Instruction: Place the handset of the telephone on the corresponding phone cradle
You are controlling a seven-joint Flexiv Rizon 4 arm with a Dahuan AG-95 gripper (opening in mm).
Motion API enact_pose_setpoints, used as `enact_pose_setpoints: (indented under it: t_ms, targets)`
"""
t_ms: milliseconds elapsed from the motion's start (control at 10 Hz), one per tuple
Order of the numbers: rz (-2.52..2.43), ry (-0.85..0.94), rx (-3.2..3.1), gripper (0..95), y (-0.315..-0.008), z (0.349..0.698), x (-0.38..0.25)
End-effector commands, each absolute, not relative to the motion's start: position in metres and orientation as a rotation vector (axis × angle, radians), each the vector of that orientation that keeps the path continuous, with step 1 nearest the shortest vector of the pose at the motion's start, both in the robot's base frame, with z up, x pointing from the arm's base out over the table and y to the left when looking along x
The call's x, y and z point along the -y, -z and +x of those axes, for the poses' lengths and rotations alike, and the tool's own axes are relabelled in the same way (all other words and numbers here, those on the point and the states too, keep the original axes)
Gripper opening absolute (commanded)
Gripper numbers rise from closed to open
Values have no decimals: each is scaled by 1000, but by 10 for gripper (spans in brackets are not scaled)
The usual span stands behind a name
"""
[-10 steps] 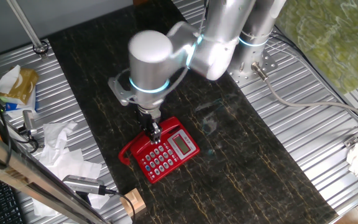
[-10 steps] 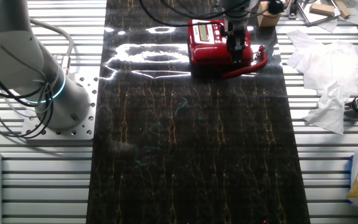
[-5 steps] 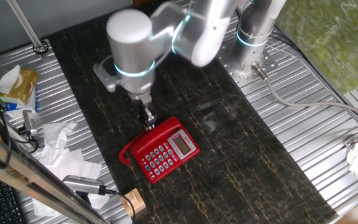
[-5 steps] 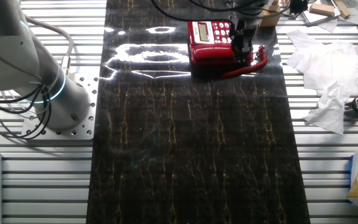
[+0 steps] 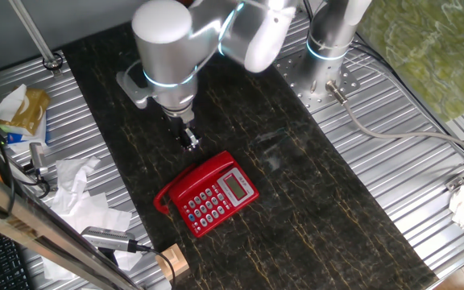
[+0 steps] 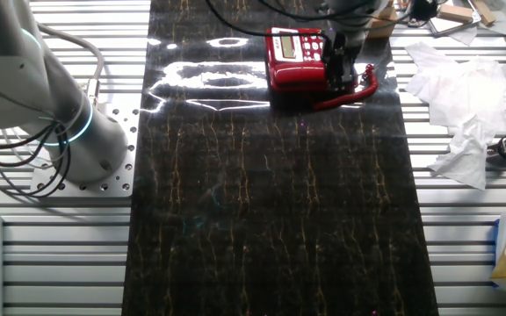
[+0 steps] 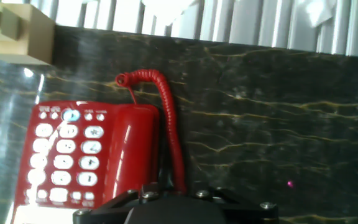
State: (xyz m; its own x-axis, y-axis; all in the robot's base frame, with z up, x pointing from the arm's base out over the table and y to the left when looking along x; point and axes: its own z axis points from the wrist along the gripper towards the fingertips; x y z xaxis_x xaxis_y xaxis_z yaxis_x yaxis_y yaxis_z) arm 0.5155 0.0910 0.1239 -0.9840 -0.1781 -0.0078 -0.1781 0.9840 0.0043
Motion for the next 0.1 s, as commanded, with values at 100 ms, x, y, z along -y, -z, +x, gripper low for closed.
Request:
enact_pose_setpoints:
  t_ms: [100]
  targets:
    - [-221, -27, -3118, 0, -126, 512, -88]
